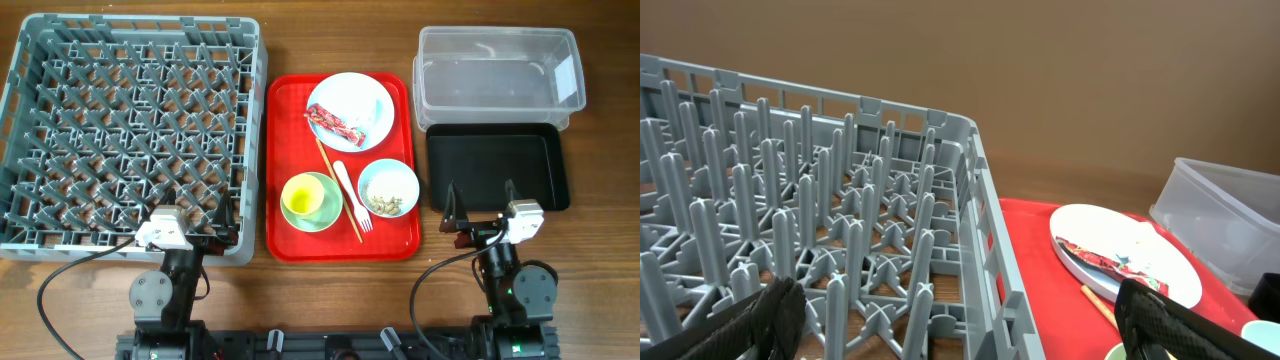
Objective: Sort waste into correct bins and load items into the dishwasher rack
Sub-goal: 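Move the right gripper over the white plate toward the red wrapper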
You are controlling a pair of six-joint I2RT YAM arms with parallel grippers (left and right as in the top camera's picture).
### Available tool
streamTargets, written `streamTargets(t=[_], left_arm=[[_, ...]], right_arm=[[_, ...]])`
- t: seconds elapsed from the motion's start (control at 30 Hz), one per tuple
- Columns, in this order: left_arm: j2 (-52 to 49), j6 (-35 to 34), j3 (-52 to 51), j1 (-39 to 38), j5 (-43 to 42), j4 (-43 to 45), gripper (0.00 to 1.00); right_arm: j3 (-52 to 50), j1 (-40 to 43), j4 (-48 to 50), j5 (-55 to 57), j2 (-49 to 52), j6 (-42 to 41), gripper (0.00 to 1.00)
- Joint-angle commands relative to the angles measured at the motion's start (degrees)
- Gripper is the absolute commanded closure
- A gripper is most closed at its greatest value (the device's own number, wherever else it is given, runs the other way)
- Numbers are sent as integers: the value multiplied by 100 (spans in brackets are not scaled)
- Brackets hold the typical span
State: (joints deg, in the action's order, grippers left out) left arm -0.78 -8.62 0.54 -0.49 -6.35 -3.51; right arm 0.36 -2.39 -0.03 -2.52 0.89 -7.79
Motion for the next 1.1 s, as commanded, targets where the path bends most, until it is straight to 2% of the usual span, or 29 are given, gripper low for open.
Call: streamTargets(t=[0.0,0.13,0.27,0.37,0.43,0.53,0.6,0.63,0.7,0.77,0.83,0.93,1.07], left_arm=[[-37,-28,111,-39,-105,-166,0],[-584,-120,728,-37,20,-763,0],[-1665,-120,1694,-37,22,-1298,0],[-2542,-120,2529,-35,57,-1740,0],[-3283,-118,3346,-35,208,-2430,0],[-4168,-81,4446,-37,258,-3462,0],[-4535,-79,4857,-35,260,-3810,0],[-4636,-81,4935,-37,258,-3880,0],[-4745,-81,4959,-37,258,-3926,0],[-4750,-81,4959,-35,258,-3969,0],[-4750,-81,4959,-37,256,-3963,0],[-4750,-81,4959,-37,256,-3965,0],[-4750,-83,4959,-37,254,-3921,0]], right_arm=[[219,39,-127,-52,39,-494,0],[859,37,-483,-138,472,-529,0],[1862,37,-1239,-295,1456,-531,0],[2673,37,-1593,-527,2426,-468,0],[3501,37,-2009,-883,3434,-225,0],[4795,37,-2997,-981,4660,105,0],[5643,37,-3716,-955,5300,323,0],[6037,37,-4022,-957,5582,494,0],[6526,37,-4201,-1126,6013,227,0],[6647,37,-4236,-1596,6194,-52,0],[6647,33,-3991,-2050,6290,31,0],[6743,-127,-3950,-1788,6439,9,0],[7670,-822,-4341,-960,7031,-144,0]])
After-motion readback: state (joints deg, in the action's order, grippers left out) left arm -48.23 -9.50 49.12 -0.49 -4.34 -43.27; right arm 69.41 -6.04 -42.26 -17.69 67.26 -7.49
